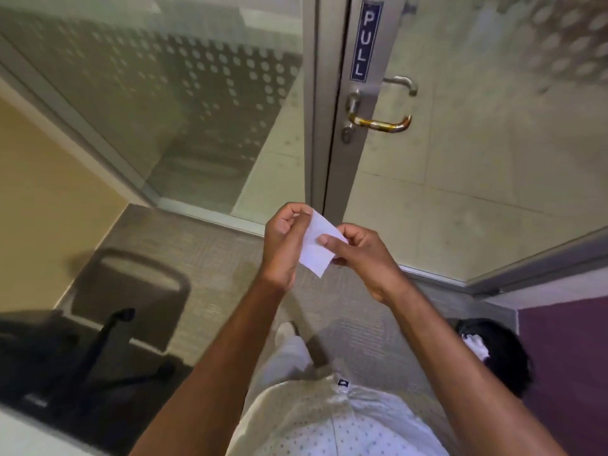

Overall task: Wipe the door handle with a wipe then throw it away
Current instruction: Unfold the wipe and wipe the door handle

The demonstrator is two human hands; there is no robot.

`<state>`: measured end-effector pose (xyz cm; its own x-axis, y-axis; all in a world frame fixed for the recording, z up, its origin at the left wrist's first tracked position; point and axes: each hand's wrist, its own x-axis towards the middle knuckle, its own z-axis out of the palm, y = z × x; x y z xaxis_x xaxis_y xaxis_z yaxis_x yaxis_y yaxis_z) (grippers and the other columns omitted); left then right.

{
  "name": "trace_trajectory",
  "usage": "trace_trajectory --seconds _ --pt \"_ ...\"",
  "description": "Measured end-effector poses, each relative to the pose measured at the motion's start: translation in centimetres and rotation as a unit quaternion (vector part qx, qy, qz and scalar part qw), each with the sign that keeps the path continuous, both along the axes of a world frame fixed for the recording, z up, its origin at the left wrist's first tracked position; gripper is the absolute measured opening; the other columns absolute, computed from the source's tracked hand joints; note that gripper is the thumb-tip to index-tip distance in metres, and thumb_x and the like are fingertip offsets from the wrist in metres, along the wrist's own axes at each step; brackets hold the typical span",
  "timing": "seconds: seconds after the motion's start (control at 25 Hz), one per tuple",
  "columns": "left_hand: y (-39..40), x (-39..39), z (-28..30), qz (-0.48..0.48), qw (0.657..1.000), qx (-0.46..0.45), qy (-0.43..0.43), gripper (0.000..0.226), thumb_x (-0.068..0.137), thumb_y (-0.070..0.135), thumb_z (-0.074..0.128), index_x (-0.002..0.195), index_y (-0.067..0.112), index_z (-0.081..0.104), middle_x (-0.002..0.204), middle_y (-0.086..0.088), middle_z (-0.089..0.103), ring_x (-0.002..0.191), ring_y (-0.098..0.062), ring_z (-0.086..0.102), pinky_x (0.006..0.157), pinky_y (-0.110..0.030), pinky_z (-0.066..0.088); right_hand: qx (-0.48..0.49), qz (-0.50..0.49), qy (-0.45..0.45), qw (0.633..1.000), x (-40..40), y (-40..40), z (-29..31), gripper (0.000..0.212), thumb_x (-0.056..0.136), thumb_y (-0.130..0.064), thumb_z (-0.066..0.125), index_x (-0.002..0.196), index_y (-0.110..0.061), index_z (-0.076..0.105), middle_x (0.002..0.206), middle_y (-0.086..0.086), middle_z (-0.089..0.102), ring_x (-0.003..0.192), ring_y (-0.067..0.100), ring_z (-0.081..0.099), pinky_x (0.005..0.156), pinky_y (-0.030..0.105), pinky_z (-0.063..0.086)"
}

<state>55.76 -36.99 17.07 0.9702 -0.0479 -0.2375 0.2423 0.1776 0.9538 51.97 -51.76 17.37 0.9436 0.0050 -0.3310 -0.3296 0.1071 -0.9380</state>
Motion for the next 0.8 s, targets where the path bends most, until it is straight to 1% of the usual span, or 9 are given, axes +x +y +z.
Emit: trace_trajectory --seconds 0.16,0.24,0.36,0.48,0.56,0.6,0.68,0.72,0.8 --pt "-3.0 6.9 -0.3 -0.06 0.997 0.048 -0.019 0.02 0.107 0.009 0.06 0.09 0.019 0.067 0.084 -0.01 0.067 0.08 -0.029 0.062 0.074 -0.044 0.05 0.099 -0.106 0.014 0.989 5.1 -2.7 0.6 0.016 0.098 -0.019 0.067 0.083 -0.016 0.065 0.091 0.013 0.065 0.088 0.026 0.058 0.09 0.042 0.05" --pt "-4.5 10.3 -0.5 -0.075 0.994 0.078 -0.03 0.015 0.106 0.011 0.061 0.093 0.016 0.067 0.087 -0.009 0.07 0.081 -0.027 0.065 0.074 -0.039 0.051 0.103 -0.162 0.01 0.981 8.1 -3.2 1.0 0.017 0.101 -0.025 0.063 0.085 -0.02 0.062 0.09 0.01 0.066 0.086 0.027 0.059 0.087 0.046 0.047" --pt "-6.4 16.0 0.2 -0.066 0.996 0.055 -0.036 0.018 0.109 0.008 0.056 0.094 0.013 0.064 0.074 0.007 0.069 0.067 -0.007 0.063 0.06 -0.021 0.05 -0.023 -0.226 -0.022 0.974 13.0 -3.5 1.5 0.02 0.1 -0.032 0.063 0.084 -0.02 0.062 0.081 -0.001 0.064 0.076 0.015 0.057 0.074 0.038 0.045" --pt "-7.2 21.0 0.6 -0.067 0.998 0.01 -0.003 0.023 0.111 0.01 0.051 0.092 0.017 0.061 0.072 0.006 0.067 0.064 -0.01 0.061 0.049 -0.022 0.048 -0.1 -0.25 -0.047 0.962 16.8 -3.7 2.0 0.014 0.097 -0.036 0.062 0.091 -0.024 0.065 0.084 0.0 0.067 0.078 0.012 0.059 0.072 0.033 0.045" --pt "-7.5 23.7 0.6 -0.072 0.997 0.01 0.002 0.022 0.11 0.012 0.053 0.092 0.019 0.062 0.08 0.001 0.067 0.072 -0.017 0.062 0.055 -0.027 0.051 -0.112 -0.271 -0.061 0.954 18.8 -4.2 2.4 0.005 0.097 -0.036 0.06 0.098 -0.031 0.06 0.083 0.001 0.062 0.079 0.015 0.057 0.073 0.034 0.044" --pt "-7.5 24.7 0.5 -0.077 0.997 0.012 0.003 0.021 0.11 0.012 0.054 0.093 0.019 0.063 0.084 0.0 0.068 0.077 -0.018 0.063 0.063 -0.03 0.053 -0.125 -0.276 -0.077 0.95 19.6 -4.5 2.5 0.004 0.098 -0.03 0.058 0.099 -0.034 0.056 0.081 -0.006 0.057 0.077 0.012 0.053 0.071 0.033 0.042" --pt "-7.7 26.4 0.1 -0.091 0.996 0.014 0.004 0.017 0.11 0.013 0.055 0.095 0.018 0.064 0.093 -0.004 0.069 0.086 -0.019 0.064 0.078 -0.038 0.054 -0.205 -0.261 -0.113 0.937 20.9 -5.0 3.0 0.015 0.102 -0.018 0.05 0.102 -0.033 0.052 0.083 -0.02 0.053 0.074 0.004 0.049 0.069 0.027 0.04" --pt "-7.8 26.9 -0.1 -0.1 0.995 0.014 0.001 0.015 0.11 0.013 0.056 0.097 0.018 0.064 0.097 -0.007 0.069 0.09 -0.021 0.064 0.082 -0.041 0.053 -0.26 -0.254 -0.12 0.924 21.5 -5.2 3.2 0.017 0.103 -0.013 0.047 0.102 -0.029 0.054 0.088 -0.019 0.056 0.075 0.0 0.049 0.07 0.022 0.04" --pt "-8.1 27.7 -0.7 -0.112 0.993 0.022 -0.003 0.012 0.109 0.012 0.057 0.101 0.017 0.063 0.104 -0.013 0.071 0.096 -0.023 0.065 0.088 -0.045 0.053 -0.375 -0.253 -0.116 0.884 22.6 -5.2 3.5 0.023 0.101 -0.006 0.046 0.104 -0.022 0.062 0.1 -0.006 0.062 0.083 -0.003 0.049 0.073 0.013 0.038"
